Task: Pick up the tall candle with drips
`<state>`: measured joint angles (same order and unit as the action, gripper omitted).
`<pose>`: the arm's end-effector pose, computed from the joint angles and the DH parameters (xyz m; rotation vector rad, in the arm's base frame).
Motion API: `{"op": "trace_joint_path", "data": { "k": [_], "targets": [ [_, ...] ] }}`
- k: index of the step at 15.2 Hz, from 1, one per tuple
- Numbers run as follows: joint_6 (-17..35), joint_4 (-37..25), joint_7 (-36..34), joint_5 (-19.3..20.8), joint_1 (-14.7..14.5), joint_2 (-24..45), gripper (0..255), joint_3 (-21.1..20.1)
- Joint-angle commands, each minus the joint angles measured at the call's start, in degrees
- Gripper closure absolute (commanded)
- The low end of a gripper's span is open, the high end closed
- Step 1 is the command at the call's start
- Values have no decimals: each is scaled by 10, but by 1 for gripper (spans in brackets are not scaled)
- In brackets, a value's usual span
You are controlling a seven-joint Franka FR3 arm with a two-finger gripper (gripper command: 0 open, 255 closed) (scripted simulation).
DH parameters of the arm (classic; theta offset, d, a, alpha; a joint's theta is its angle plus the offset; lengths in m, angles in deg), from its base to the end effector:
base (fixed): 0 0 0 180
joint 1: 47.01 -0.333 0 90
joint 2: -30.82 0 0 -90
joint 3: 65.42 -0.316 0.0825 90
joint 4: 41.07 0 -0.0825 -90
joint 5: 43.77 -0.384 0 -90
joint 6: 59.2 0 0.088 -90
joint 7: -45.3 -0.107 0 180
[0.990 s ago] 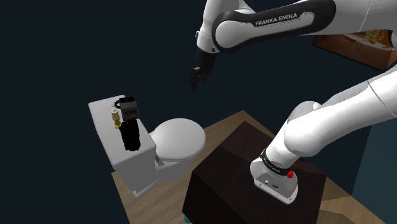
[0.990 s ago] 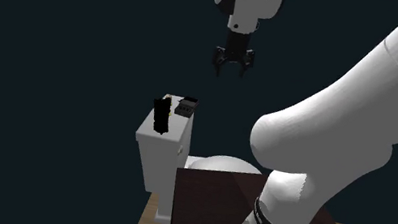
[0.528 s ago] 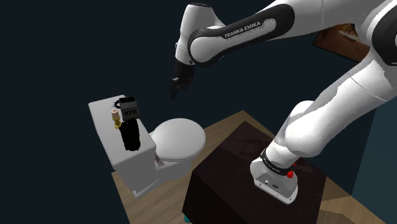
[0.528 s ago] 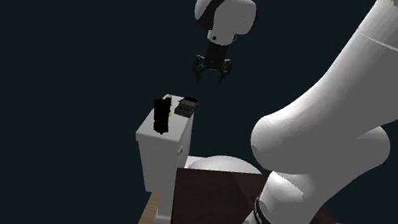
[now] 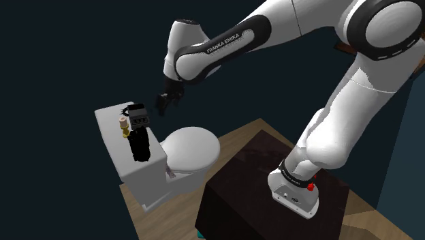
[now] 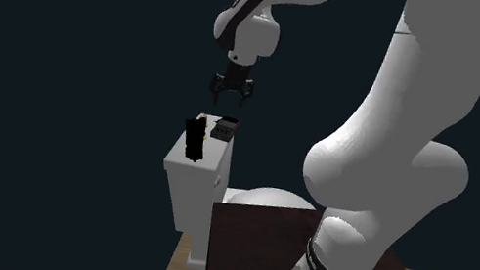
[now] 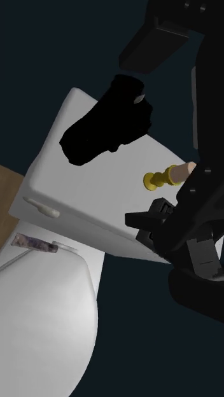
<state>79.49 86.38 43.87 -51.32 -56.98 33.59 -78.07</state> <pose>0.5048 0.2105 0.3675 -2.9741 -0.4134 -0.1855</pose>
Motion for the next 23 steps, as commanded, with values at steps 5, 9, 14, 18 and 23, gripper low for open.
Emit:
{"op": "trace_joint_path", "data": {
  "k": [5,9,14,18,23],
  "targets": [
    [41,-94,-9,2,-23,121,0,-16],
    [57,-138,-12,6,-34,176,0,-20],
    [88,-132,-10,9,-37,201,0,-18],
    [97,-131,-9,10,-37,209,255,-17],
    [97,-131,-9,10,-37,209,255,-17]
  ]
}}
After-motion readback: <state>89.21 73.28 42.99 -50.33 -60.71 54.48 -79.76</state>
